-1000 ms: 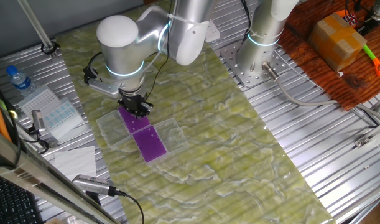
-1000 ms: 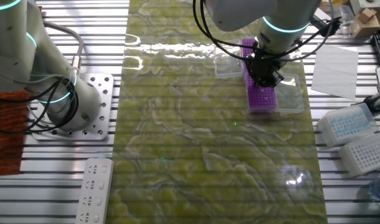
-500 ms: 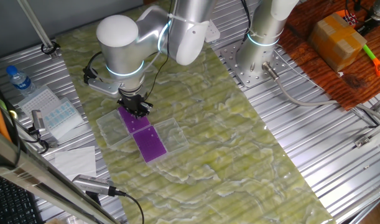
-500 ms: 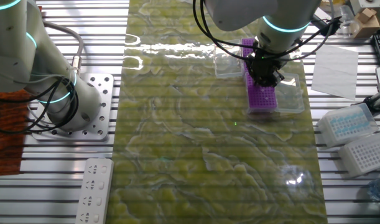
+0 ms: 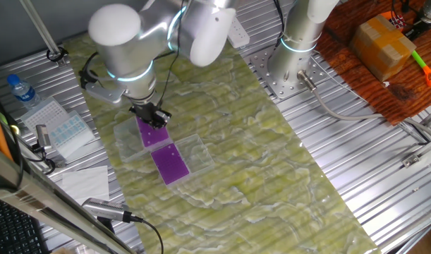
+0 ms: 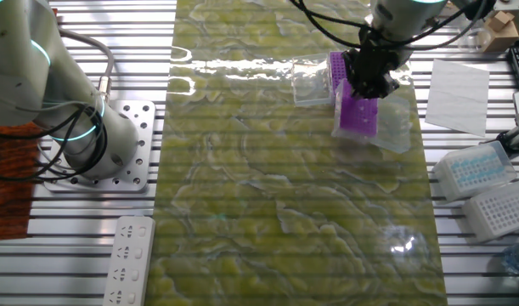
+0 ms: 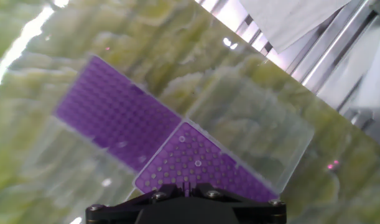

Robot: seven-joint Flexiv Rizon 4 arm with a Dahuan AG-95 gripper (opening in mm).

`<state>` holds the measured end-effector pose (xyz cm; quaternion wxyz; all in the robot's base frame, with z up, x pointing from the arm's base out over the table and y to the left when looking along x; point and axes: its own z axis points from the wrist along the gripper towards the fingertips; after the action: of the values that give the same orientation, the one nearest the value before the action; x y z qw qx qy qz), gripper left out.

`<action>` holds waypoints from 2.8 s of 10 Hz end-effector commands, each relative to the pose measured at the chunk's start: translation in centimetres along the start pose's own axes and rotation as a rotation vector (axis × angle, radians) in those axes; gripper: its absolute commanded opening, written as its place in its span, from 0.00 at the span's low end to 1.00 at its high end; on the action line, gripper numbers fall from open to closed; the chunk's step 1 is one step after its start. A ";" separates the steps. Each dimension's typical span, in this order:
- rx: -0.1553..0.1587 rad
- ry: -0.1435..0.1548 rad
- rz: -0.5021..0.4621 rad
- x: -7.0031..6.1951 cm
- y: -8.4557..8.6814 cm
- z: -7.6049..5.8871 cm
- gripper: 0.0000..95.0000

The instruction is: Transfer all small pipette tips from one holder to another

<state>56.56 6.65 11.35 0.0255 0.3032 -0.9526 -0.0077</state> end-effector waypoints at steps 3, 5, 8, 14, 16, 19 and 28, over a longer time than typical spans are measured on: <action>0.012 -0.018 -0.036 1.0 0.1 0.0 0.00; 0.015 -0.021 -0.052 1.4 0.0 0.2 0.00; 0.027 -0.039 -0.083 1.6 -0.5 0.9 0.00; 0.049 -0.078 -0.075 1.6 -1.4 2.7 0.00; 0.045 -0.084 -0.060 1.5 -1.3 3.0 0.00; 0.047 -0.082 -0.069 1.5 -1.3 3.2 0.00; 0.048 -0.067 -0.142 2.0 -1.4 5.6 0.00</action>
<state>55.29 4.20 5.65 -0.0168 0.3702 -0.9288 0.0071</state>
